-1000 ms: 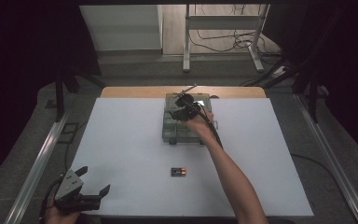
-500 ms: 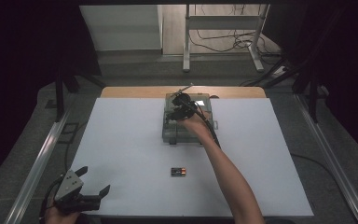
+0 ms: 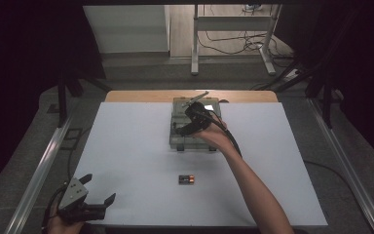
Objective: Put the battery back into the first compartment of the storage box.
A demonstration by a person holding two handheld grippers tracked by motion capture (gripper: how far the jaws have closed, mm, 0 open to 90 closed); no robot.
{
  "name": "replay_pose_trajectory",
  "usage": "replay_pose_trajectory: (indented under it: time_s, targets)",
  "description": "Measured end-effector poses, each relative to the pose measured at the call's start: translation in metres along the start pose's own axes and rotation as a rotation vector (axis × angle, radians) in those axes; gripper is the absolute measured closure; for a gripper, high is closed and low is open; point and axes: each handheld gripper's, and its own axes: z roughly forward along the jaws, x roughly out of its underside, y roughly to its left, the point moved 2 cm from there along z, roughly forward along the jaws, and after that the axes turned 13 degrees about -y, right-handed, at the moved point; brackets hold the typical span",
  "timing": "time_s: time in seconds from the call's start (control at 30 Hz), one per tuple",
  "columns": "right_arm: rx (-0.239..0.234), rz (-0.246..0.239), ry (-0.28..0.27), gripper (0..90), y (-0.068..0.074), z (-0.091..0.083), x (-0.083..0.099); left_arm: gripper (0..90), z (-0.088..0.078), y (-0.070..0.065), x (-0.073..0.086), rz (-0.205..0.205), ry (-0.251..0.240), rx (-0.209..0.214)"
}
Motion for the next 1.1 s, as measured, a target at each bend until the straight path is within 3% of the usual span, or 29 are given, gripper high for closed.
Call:
replay_pose_trajectory:
  time_s: [0.13,0.37,0.6,0.73,0.83,0.9,1.1]
  targets:
    - [-0.04,-0.012,0.003,0.5,0.009,-0.013,0.007,1.3,0.0,0.0,0.0,0.001,0.001,-0.001]
    - [-0.11,-0.002,-0.02,0.0,0.023,-0.035,0.022,1.4,0.0,0.0,0.0,0.002,0.003,-0.003]
    - [-0.121,0.002,-0.001,0.0,0.04,-0.053,0.039,1.5,0.001,-0.001,0.0,0.003,0.006,-0.004]
    - [-0.118,0.02,0.046,1.4,0.046,-0.058,0.049,1.5,0.001,-0.001,0.0,0.008,0.008,-0.003]
    - [-0.108,0.02,0.078,6.5,0.053,-0.059,0.058,1.5,0.001,-0.001,0.0,0.01,0.009,-0.003]
    - [-0.089,-0.008,0.098,12.0,0.059,-0.059,0.064,1.5,0.001,-0.001,0.0,0.011,0.009,-0.002]
    - [-0.093,-0.102,0.144,29.2,0.076,-0.056,0.076,1.5,0.001,-0.002,0.0,0.02,0.01,-0.001]
